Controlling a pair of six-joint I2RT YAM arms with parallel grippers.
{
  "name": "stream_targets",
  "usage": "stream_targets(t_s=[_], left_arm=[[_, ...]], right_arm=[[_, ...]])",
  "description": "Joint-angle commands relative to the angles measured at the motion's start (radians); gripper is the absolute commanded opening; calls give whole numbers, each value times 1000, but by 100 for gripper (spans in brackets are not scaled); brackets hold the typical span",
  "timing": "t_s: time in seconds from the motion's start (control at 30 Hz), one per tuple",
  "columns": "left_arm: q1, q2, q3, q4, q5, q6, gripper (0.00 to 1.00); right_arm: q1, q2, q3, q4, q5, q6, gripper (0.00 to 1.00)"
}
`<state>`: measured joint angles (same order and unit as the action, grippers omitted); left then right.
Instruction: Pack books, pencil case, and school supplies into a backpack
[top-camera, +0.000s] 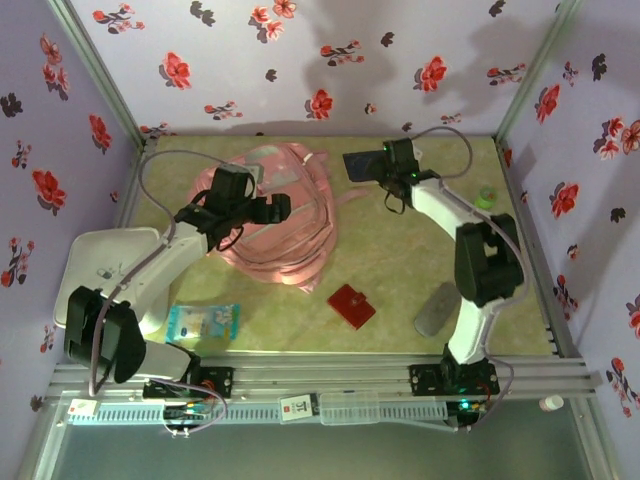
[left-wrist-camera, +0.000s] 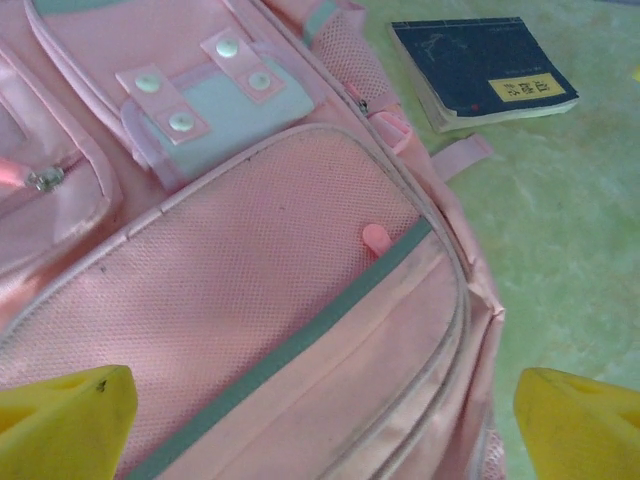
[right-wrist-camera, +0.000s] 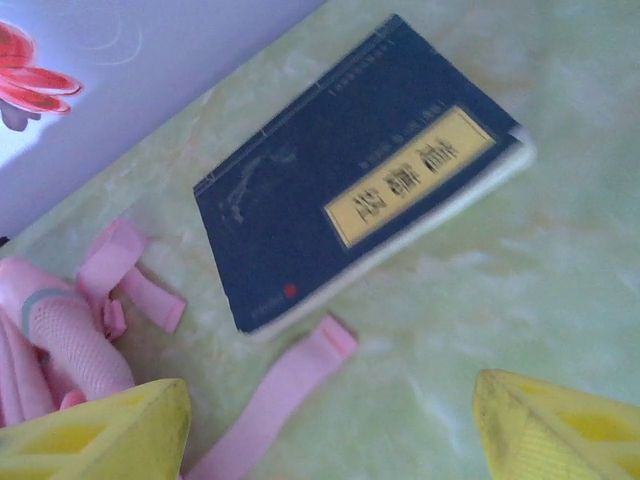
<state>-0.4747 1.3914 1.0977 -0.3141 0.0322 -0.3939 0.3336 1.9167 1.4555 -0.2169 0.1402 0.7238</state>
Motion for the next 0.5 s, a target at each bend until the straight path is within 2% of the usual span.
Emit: stream_targets(t_s=[0.0,0.13,0.27,0.47], left_arm=[[11,-34,-23,58,26,-60,99],[21,-27,-13,29,26,-59,100],[23,-22,13,-6,25,-48,100],[24,-6,7,-5,29,-52,100]], right_arm=[[-3,160,166,-150,70,-103,76],[-4,354,403,-244,121,-82,77],[-4,452,506,-251,130,-64,79],[-3,560,627,-294,84,-86,78]])
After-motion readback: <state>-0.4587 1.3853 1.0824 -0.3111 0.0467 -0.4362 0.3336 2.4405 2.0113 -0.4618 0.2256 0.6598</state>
